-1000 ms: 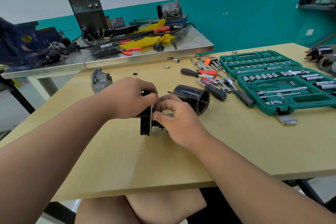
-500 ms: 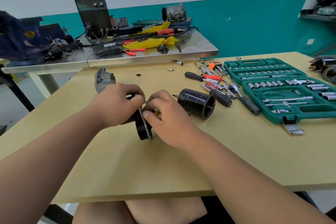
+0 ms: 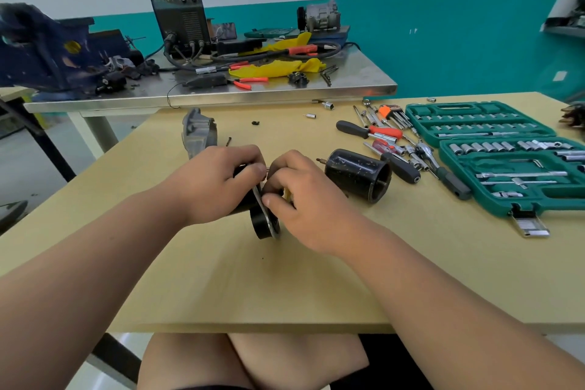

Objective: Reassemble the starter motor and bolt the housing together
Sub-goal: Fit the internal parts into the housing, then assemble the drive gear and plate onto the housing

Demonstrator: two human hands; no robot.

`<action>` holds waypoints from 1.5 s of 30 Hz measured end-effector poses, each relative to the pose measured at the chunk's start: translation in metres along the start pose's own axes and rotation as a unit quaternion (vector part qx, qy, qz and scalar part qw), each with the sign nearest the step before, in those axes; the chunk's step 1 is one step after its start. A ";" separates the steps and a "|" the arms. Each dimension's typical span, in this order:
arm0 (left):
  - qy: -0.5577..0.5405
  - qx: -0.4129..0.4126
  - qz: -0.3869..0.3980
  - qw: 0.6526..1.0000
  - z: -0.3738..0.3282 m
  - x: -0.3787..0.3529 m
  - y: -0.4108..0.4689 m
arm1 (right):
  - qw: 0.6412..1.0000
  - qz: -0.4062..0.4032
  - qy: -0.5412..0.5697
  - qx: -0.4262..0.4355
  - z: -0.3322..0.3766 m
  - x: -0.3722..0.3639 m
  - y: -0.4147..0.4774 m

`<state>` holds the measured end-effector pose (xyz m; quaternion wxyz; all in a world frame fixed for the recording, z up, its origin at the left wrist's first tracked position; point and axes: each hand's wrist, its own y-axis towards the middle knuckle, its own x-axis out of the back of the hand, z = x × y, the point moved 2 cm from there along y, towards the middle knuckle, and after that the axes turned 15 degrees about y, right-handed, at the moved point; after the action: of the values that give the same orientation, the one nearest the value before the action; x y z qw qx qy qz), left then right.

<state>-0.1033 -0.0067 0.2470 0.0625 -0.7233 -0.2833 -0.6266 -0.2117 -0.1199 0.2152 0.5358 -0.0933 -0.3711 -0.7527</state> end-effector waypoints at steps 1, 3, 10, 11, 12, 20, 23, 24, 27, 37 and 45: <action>0.001 -0.002 -0.004 1.000 -0.001 0.000 -0.001 | 1.000 0.001 0.027 -0.015 -0.001 -0.001 -0.002; 0.006 0.003 -0.002 1.000 -0.002 0.000 -0.001 | 0.998 -0.002 0.051 -0.027 -0.002 -0.002 -0.004; 0.041 -0.012 0.017 0.999 -0.011 0.003 0.004 | 0.997 -0.012 0.074 -0.032 -0.009 0.001 -0.010; 0.044 -0.015 0.019 0.999 -0.012 0.003 0.005 | 0.997 -0.013 0.074 -0.031 -0.010 0.001 -0.011; 0.047 -0.017 0.018 0.999 -0.012 0.003 0.005 | 0.997 -0.015 0.076 -0.028 -0.010 0.001 -0.011; 0.055 0.001 -0.001 0.998 -0.016 0.004 0.006 | 0.995 -0.034 -0.048 0.079 -0.007 0.008 -0.006; 0.065 0.019 -0.024 0.997 -0.014 0.001 0.006 | 0.989 -0.142 -0.051 0.003 -0.035 0.056 0.017; 0.064 0.023 -0.037 0.997 -0.013 -0.002 0.007 | 0.975 -0.206 -0.054 -0.068 -0.055 0.084 0.026; 0.042 0.040 -0.069 0.996 -0.010 -0.013 0.010 | 0.919 -0.220 -0.158 -0.287 -0.123 0.151 0.035; -0.057 0.044 -0.077 0.994 0.016 -0.021 0.007 | 0.856 0.011 -0.371 -0.361 -0.183 0.143 0.075; -0.163 0.066 -0.137 0.975 0.024 -0.037 -0.009 | 0.892 0.015 -0.350 -0.287 -0.168 0.142 0.070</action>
<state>-0.0892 -0.0006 0.2043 -0.0238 -0.7642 -0.4270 -0.4828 -0.1652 -0.3458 0.2046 0.3324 -0.5059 -0.3011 -0.7368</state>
